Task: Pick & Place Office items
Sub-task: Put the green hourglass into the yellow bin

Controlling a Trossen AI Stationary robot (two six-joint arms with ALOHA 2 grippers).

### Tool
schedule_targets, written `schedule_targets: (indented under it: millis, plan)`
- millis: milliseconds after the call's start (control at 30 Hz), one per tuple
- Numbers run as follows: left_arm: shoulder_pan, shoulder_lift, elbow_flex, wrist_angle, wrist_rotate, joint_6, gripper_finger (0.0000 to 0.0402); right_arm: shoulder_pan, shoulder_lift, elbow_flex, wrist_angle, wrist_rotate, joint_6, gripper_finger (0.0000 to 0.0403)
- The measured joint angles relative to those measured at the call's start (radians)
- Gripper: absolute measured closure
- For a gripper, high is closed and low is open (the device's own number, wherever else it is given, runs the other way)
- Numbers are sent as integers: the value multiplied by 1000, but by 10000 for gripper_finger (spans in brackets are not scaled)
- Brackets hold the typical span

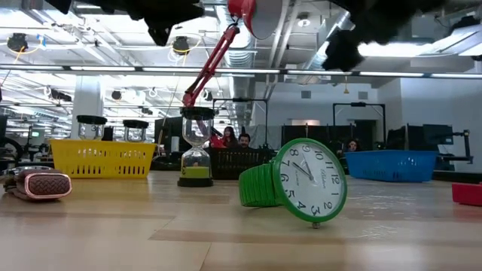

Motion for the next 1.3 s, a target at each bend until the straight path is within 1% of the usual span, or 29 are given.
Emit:
schedule_targets:
  millis: [100,167,333,400,500,600,767,867,967,1033,1133,1300]
  plan:
    - [-19,38,0,2,2,-25,292,18,-75,-166,210,1,-26,149]
    - [-33,68,0,19,8,-25,292,13,-121,-229,256,0,-73,149]
    - [-57,170,0,83,5,9,283,-55,-230,-251,304,1,-84,149]
    - [-58,211,0,111,-17,10,269,-86,-253,-252,336,1,-85,149]
    - [-54,252,4,110,-81,11,240,-120,-269,-252,378,1,-86,149]
    - [-52,268,12,110,-117,12,204,-140,-260,-252,376,1,-86,149]
    - [-53,270,14,73,-125,12,145,-144,-211,-252,373,1,-93,149]
    - [-53,270,-1,64,-133,10,120,-150,-179,-252,377,1,-126,149]
    - [-53,270,-25,62,-134,4,106,-155,-153,-252,380,1,-130,149]
    - [-53,270,-44,63,-135,-28,102,-157,-139,-252,380,1,-131,149]
    - [-53,270,-68,66,-158,-66,100,-157,-124,-252,383,1,-131,149]
    - [-52,270,-76,87,-175,-70,100,-157,-115,-252,447,1,-131,149]
